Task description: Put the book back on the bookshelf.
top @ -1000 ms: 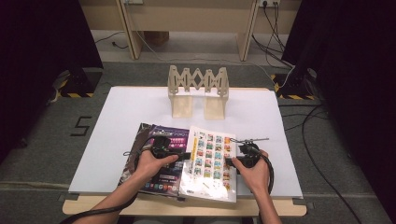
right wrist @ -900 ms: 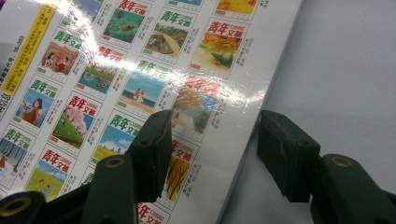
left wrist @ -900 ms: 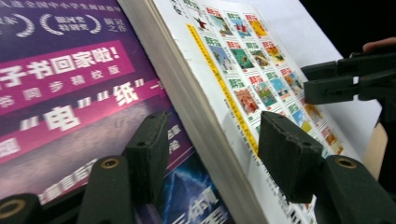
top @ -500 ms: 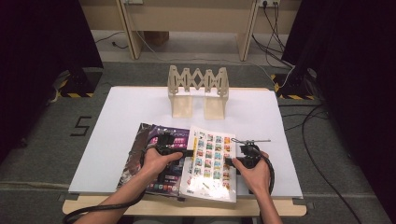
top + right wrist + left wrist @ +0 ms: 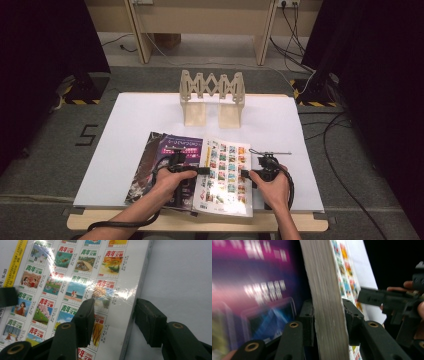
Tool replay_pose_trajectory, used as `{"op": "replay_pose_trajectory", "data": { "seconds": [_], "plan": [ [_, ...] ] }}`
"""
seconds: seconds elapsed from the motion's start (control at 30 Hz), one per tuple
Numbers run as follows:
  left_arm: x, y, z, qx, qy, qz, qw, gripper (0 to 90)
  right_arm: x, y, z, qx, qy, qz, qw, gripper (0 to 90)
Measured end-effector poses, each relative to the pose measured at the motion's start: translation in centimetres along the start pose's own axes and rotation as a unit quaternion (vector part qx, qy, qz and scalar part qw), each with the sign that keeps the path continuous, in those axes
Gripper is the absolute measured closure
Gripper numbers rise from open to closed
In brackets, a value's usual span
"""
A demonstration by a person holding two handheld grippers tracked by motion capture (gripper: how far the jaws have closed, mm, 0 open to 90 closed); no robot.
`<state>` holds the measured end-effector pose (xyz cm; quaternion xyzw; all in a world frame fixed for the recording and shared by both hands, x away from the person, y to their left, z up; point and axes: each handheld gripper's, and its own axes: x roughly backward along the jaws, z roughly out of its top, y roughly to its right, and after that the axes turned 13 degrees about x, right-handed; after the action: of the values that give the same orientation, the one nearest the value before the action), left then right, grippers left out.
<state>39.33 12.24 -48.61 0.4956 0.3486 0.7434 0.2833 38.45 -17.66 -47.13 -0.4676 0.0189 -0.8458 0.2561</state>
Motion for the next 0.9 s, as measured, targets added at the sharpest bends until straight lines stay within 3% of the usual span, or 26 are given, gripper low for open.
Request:
{"op": "replay_pose_trajectory", "data": {
  "seconds": [0.13,0.2,0.23,0.33,0.43,0.57,0.63,0.8,0.83,0.9],
  "plan": [
    [0.3,-0.3,0.4,0.009,-0.008,-0.018,0.9998,72.2,0.0,-0.1,0.1,0.01,-0.002,-0.003,0.9999,50.5],
    [0.7,-0.2,0.7,0.006,-0.01,-0.024,0.9996,73.0,0.2,0.2,0.6,0.019,-0.022,0.02,0.9994,53.8],
    [1.3,-0.1,1.0,-0.004,-0.006,-0.023,0.9997,73.1,0.2,0.5,1.0,0.018,-0.015,0.036,0.9991,51.7],
    [1.8,-0.4,1.1,-0.009,-0.004,-0.02,0.9998,73.1,0.3,0.8,1.9,0.023,-0.005,0.029,0.9993,49.4],
    [2.1,-1.0,1.1,-0.002,-0.006,-0.02,0.9998,72.9,-0.1,1.3,3.0,0.02,0.004,0.036,0.9992,47.8],
    [2.2,-1.2,1.3,-0.007,-0.013,-0.02,0.9997,72.6,-1.8,2.4,5.3,0.01,-0.003,0.041,0.9991,46.9],
    [2.4,-1.3,1.5,-0.009,-0.016,-0.02,0.9996,72.6,-2.5,2.7,6.1,0.015,-0.006,0.031,0.9994,46.9],
    [3.1,-1.5,1.7,-0.012,-0.022,-0.02,0.9995,72.6,-3.6,2.9,7.6,0.016,-0.007,0.033,0.9993,46.5],
    [3.3,-1.8,1.8,-0.007,-0.025,-0.021,0.9995,72.5,-4.1,2.7,8.2,0.012,-0.005,0.043,0.999,46.2],
    [3.4,-2.0,1.8,-0.003,-0.027,-0.022,0.9994,72.2,-4.6,2.6,8.7,0.017,-0.007,0.037,0.9991,46.2]
  ]
}}
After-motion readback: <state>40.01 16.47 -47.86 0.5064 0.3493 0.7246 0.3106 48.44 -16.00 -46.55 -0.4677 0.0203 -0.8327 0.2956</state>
